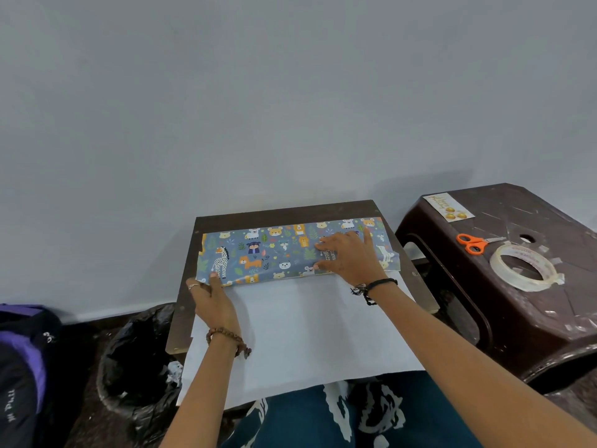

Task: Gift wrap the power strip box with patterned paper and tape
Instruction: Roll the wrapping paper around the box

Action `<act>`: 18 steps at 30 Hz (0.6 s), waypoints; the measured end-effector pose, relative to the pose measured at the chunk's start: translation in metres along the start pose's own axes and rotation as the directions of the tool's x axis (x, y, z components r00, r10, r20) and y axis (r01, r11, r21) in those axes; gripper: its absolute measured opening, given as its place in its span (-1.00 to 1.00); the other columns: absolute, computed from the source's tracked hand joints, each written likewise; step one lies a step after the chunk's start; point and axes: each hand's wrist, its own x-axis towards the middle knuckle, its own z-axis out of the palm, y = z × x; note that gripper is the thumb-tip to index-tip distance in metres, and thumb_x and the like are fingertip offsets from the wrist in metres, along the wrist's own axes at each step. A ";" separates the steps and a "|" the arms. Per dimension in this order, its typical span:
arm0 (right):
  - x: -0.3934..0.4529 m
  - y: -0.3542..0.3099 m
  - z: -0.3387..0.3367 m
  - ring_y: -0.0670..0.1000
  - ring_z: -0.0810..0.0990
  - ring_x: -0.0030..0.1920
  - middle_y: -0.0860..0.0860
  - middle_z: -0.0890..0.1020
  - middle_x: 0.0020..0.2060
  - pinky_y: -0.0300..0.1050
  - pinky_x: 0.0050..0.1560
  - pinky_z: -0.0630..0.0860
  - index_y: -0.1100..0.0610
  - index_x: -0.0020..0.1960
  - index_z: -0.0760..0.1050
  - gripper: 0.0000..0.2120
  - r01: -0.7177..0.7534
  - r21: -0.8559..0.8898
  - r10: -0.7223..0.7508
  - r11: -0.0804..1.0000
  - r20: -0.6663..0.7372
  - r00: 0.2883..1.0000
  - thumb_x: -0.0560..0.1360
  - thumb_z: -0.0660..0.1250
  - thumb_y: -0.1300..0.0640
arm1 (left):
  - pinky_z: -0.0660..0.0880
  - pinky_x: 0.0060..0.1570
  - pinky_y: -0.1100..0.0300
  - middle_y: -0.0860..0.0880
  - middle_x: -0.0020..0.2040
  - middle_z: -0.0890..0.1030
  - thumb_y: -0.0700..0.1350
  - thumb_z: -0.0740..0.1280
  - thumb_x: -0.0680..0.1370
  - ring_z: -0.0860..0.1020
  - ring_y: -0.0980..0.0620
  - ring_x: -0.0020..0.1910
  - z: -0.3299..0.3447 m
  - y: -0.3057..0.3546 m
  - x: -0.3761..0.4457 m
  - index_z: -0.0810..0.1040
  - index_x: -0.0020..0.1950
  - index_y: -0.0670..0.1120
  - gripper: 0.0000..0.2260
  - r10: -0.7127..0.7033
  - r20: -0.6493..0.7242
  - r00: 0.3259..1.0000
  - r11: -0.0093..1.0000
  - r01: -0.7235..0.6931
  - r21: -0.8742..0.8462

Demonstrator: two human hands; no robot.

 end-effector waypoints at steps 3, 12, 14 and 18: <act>0.000 0.000 -0.001 0.00 0.32 0.35 -0.10 0.47 0.30 0.22 0.43 -0.17 -0.06 0.28 0.47 -0.55 -0.003 -0.006 0.003 1.000 0.006 1.000 0.44 0.31 -0.19 | 0.39 -0.21 0.25 0.01 -0.11 0.51 -0.09 0.19 0.61 0.48 0.02 -0.12 0.001 0.000 0.000 0.30 -0.01 -0.09 -0.90 0.010 0.000 1.000 1.000 -0.010 0.016; -0.001 0.001 0.001 0.01 0.34 0.32 -0.11 0.50 0.27 0.11 0.33 0.20 -0.06 0.20 0.54 -0.60 -0.029 0.125 0.032 0.992 -0.023 0.999 0.42 0.34 -0.18 | 0.39 -0.23 0.25 0.06 -0.14 0.49 -0.08 0.18 0.61 0.47 0.06 -0.17 -0.001 -0.001 -0.001 0.29 0.00 -0.09 -0.89 0.019 0.038 0.999 1.000 -0.020 0.010; -0.001 0.007 -0.001 0.04 0.38 0.30 -0.03 0.51 0.25 0.04 0.31 0.24 -0.01 0.14 0.60 -0.70 -0.030 0.219 0.049 0.975 -0.081 0.995 0.46 0.34 -0.10 | 0.39 -0.21 0.26 0.03 -0.15 0.49 -0.09 0.19 0.61 0.47 0.09 -0.19 -0.001 0.000 -0.001 0.29 -0.03 -0.08 -0.89 0.010 0.046 0.999 1.000 -0.010 -0.017; -0.002 0.021 -0.004 0.18 0.35 0.29 0.17 0.43 0.25 0.04 0.26 0.33 0.18 0.24 0.51 -0.64 -0.208 0.410 0.265 0.888 -0.088 0.960 0.47 0.36 0.10 | 0.38 -0.29 0.31 0.10 -0.22 0.46 -0.11 0.25 0.58 0.46 0.20 -0.28 0.000 0.000 -0.001 0.27 -0.03 -0.03 -0.86 -0.007 0.028 1.000 0.999 0.008 -0.047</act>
